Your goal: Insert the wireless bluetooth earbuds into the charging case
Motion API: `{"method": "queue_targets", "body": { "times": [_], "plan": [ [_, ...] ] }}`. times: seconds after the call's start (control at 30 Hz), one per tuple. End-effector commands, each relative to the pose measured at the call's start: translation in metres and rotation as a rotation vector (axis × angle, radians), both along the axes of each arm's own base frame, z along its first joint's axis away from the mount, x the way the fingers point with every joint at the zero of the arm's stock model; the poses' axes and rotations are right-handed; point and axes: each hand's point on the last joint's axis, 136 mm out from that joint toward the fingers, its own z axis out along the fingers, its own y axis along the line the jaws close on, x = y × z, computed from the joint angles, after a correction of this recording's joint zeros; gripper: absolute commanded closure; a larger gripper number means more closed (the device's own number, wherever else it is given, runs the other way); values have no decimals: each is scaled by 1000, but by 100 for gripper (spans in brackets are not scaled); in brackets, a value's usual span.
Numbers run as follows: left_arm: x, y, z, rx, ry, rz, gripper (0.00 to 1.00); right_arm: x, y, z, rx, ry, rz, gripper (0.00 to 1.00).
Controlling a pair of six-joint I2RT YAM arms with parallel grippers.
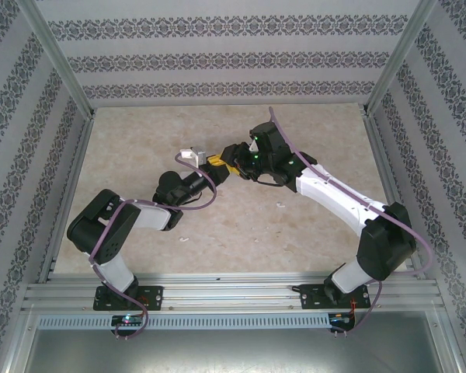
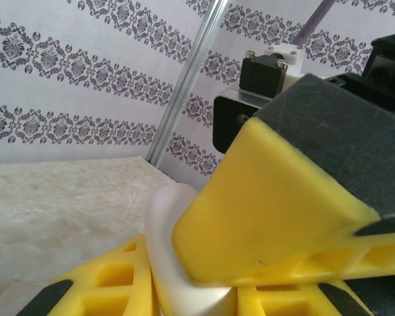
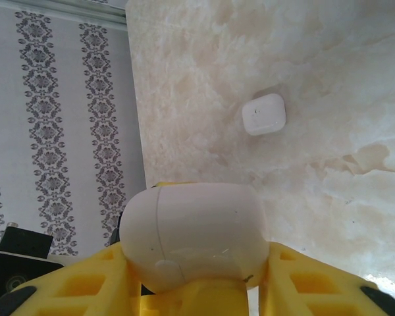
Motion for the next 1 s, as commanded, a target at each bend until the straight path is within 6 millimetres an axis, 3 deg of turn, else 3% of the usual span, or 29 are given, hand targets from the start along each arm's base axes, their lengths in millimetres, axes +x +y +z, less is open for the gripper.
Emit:
{"method": "queue_targets", "body": {
  "times": [0.0,0.23,0.4,0.63,0.8,0.97],
  "plan": [
    [-7,-3,18,-22,-65,-41,89,-10,0,19,16,-54,40,53],
    [-16,4,24,-27,-46,-130,97,-17,-34,49,-143,-254,91,48],
    [-31,-3,34,53,-48,-238,99,-23,-56,71,-193,-423,155,46],
    [-55,-8,56,171,-35,-401,98,-38,-44,104,-193,-601,386,46],
    [-68,0,68,206,-22,-478,97,-62,-33,126,-139,-694,571,44],
    [-80,13,74,222,-35,-528,97,-87,-32,130,-115,-775,705,40]
  ]
}}
